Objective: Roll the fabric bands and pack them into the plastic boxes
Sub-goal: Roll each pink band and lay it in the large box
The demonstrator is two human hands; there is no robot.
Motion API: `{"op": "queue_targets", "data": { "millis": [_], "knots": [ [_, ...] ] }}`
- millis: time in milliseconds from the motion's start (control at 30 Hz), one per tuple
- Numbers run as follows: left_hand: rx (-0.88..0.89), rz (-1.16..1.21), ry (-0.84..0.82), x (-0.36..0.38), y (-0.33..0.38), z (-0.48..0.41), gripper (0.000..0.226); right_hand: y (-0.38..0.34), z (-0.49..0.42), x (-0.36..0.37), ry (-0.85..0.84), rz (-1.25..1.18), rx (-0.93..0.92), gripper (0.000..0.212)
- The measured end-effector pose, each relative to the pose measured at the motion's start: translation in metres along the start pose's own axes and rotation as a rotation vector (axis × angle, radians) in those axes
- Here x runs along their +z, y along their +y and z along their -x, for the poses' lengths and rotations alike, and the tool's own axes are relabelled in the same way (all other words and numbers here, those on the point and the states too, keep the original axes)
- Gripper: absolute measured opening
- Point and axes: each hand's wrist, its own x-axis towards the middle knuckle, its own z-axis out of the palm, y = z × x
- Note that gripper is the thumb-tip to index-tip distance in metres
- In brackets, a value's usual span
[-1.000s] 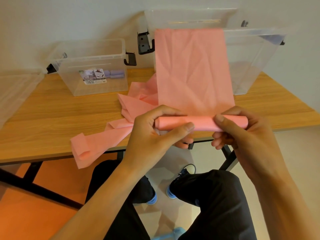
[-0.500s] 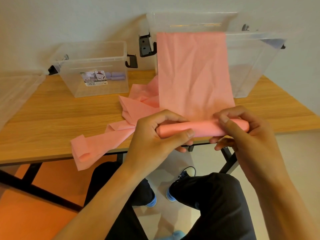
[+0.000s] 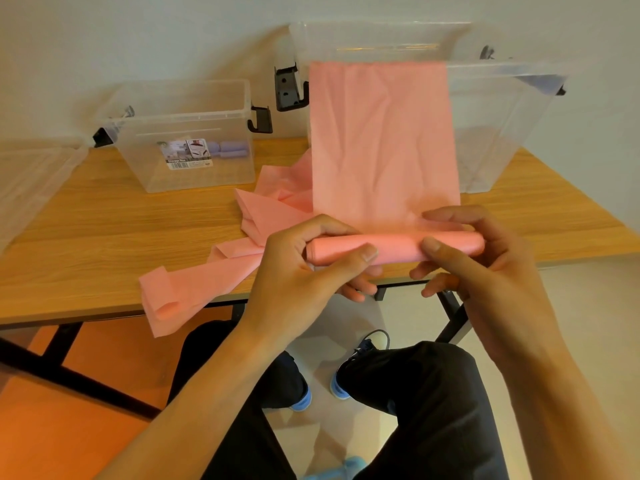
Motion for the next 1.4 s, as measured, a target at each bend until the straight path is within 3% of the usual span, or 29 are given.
{"op": "queue_targets", "data": {
  "millis": [100,233,367,533,767,967,1200,1400],
  "knots": [
    [-0.009,0.015,0.008,0.0013,0.0012,0.0001,0.021,-0.0001,-0.0007,-0.0009,0.017,-0.021,-0.005,0.024],
    [0.015,0.033,0.043,0.0025,0.0012,-0.0001,0.021,-0.0022,-0.0017,-0.0018,0.057,0.0,0.002,0.04],
    [0.003,0.022,0.039,0.0034,0.0007,-0.0008,0.01,-0.0045,-0.002,-0.0023,0.019,-0.005,-0.01,0.039],
    [-0.01,0.063,0.026,0.0038,0.0029,-0.0002,0.021,-0.0075,-0.0072,-0.0047,0.018,0.018,-0.002,0.031],
    [-0.007,0.044,0.021,0.0049,0.0007,-0.0018,0.021,-0.0069,-0.0063,-0.0045,-0.007,0.019,-0.026,0.044],
    [0.001,0.051,0.011,0.0059,0.0016,-0.0003,0.023,-0.0067,-0.0078,-0.0073,0.025,0.047,-0.044,0.03],
    [0.006,0.044,0.017,0.0073,-0.0018,-0.0017,0.013,-0.0093,-0.0071,-0.0079,0.005,0.036,-0.037,0.035],
    [-0.002,0.067,-0.036,0.0078,0.0006,-0.0006,0.027,-0.0079,-0.009,-0.01,0.043,0.054,-0.03,0.031]
  ]
}}
